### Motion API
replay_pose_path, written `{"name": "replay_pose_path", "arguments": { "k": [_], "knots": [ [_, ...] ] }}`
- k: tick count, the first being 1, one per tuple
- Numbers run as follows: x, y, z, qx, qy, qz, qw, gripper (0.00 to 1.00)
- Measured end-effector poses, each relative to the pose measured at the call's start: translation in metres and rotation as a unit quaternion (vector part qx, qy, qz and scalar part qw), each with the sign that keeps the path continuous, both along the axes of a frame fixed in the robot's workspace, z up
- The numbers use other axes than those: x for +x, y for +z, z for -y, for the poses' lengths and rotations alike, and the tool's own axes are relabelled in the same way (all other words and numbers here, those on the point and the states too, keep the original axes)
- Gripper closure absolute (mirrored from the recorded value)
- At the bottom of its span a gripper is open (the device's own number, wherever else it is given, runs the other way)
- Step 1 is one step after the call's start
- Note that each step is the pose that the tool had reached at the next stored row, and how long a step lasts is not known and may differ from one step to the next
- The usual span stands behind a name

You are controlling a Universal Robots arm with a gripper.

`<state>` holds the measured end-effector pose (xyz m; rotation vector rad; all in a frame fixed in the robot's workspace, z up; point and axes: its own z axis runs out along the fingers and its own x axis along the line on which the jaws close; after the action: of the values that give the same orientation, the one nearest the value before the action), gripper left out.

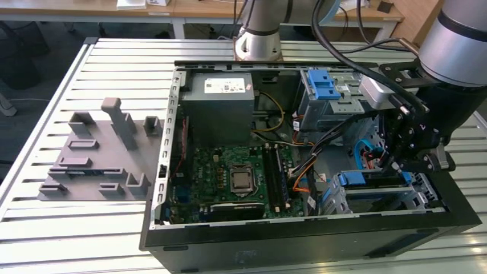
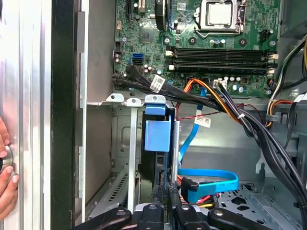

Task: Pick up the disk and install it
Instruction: 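Insert the first disk wire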

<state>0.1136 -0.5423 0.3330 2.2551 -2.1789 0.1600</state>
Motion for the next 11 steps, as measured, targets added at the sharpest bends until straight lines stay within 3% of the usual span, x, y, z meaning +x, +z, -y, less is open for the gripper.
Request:
{"name": "replay_pose_path", "arguments": {
  "k": [11],
  "knots": [
    [0.0,-0.0012,0.0002,0.0,-0.001,0.0,1.0,0.84]
  ]
}}
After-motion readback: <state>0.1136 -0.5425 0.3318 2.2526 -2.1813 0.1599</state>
